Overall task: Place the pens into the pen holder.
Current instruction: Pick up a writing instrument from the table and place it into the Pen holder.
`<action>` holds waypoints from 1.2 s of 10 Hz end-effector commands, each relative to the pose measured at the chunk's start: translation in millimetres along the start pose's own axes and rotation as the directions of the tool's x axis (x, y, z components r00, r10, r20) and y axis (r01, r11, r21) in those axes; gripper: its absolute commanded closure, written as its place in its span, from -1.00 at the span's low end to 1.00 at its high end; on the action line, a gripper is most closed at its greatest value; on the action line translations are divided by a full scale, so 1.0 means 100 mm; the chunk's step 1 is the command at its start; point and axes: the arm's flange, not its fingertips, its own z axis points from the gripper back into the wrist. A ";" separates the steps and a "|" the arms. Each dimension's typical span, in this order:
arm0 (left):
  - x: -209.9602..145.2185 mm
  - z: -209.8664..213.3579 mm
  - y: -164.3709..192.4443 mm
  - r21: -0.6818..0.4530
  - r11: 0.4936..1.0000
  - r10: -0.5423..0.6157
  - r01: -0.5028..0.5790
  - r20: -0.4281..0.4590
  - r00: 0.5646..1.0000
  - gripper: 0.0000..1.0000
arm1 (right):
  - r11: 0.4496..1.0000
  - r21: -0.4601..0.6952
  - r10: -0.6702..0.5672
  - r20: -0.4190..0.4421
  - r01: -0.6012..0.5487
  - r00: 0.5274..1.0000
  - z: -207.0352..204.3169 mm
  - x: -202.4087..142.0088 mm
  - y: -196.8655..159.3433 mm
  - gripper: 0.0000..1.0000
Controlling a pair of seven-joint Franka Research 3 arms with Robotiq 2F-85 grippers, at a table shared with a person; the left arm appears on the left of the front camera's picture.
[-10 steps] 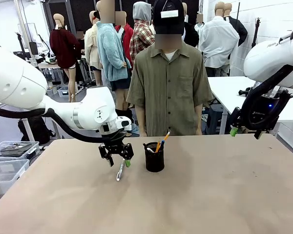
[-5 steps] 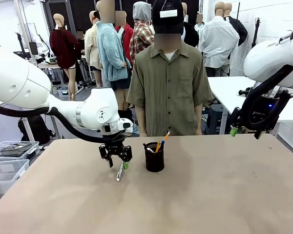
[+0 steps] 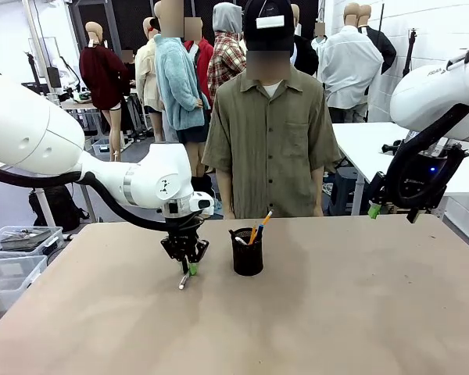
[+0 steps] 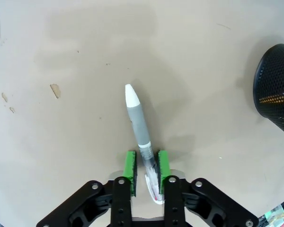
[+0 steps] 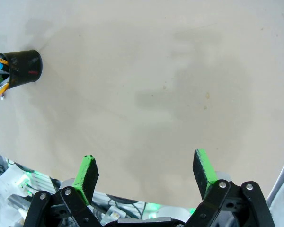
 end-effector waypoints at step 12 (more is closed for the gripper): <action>0.07 0.15 -0.02 0.022 0.995 -0.105 0.102 0.172 0.980 1.00 | 1.000 -0.018 -0.006 -0.001 0.006 1.000 -0.01 -0.01 0.01 -1.00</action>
